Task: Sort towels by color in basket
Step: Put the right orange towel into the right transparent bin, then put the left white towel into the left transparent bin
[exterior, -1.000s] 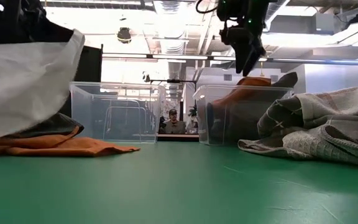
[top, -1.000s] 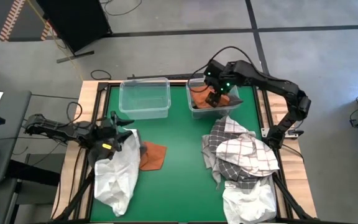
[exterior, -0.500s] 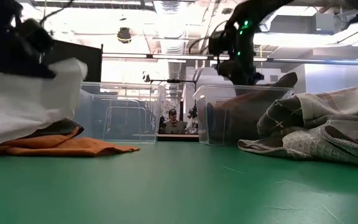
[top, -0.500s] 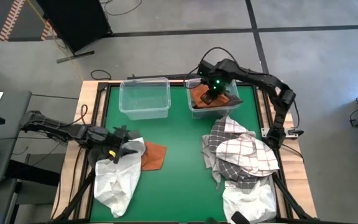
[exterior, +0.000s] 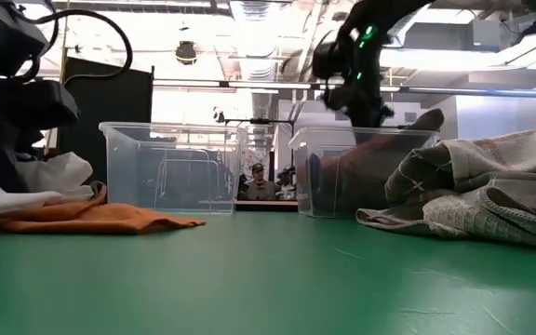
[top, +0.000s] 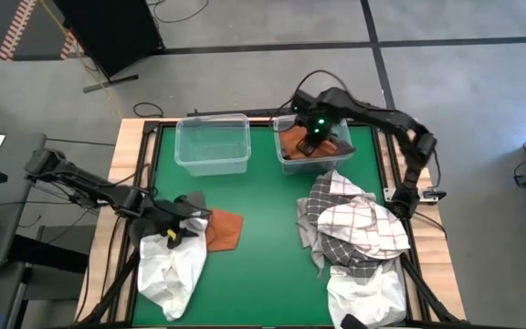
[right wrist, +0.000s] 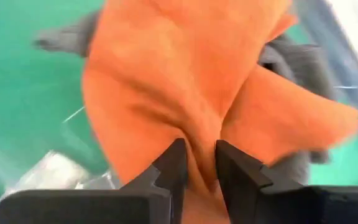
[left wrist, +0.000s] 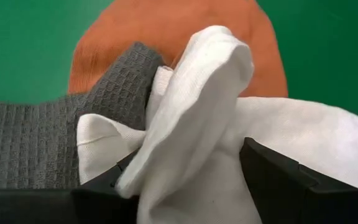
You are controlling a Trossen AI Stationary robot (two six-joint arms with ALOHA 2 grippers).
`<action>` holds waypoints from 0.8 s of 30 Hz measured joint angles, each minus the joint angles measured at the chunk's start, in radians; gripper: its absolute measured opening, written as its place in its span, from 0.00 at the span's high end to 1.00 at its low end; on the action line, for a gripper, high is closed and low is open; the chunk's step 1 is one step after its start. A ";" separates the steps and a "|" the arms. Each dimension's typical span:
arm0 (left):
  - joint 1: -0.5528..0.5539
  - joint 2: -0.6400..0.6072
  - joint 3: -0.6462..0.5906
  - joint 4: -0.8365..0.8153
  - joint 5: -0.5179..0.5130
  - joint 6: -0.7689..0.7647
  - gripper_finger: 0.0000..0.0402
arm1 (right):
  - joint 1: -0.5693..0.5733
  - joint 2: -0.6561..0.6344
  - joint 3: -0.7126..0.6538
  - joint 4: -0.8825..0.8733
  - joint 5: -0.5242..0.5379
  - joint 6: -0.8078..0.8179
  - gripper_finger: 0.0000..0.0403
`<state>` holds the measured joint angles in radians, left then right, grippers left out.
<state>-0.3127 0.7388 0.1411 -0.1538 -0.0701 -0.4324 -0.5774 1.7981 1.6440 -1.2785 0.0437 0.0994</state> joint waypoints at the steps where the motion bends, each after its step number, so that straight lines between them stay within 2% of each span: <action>1: -0.004 0.013 0.016 -0.006 -0.001 0.015 0.47 | 0.004 -0.028 0.000 0.001 0.000 -0.002 0.72; 5: -0.016 0.051 0.112 -0.081 -0.032 0.082 0.47 | 0.029 -0.158 0.000 0.012 0.003 -0.021 0.72; 9: -0.027 0.076 0.242 -0.236 -0.100 0.134 0.47 | 0.085 -0.276 0.000 0.059 0.004 -0.035 0.72; 13: -0.042 0.093 0.366 -0.371 -0.156 0.152 0.47 | 0.185 -0.354 0.000 0.128 0.004 -0.053 0.72; 17: -0.061 0.106 0.461 -0.459 -0.198 0.160 0.47 | 0.314 -0.375 0.000 0.189 0.004 -0.080 0.72; 21: -0.079 0.114 0.525 -0.474 -0.250 0.190 0.47 | 0.429 -0.372 0.000 0.188 0.004 -0.105 0.72; 24: -0.088 0.114 0.536 -0.382 -0.264 0.242 0.47 | 0.505 -0.371 0.000 0.159 0.007 -0.108 0.72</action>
<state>-0.4009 0.8528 0.6775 -0.5357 -0.3338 -0.1903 -0.0721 1.4269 1.6444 -1.1199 0.0506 -0.0086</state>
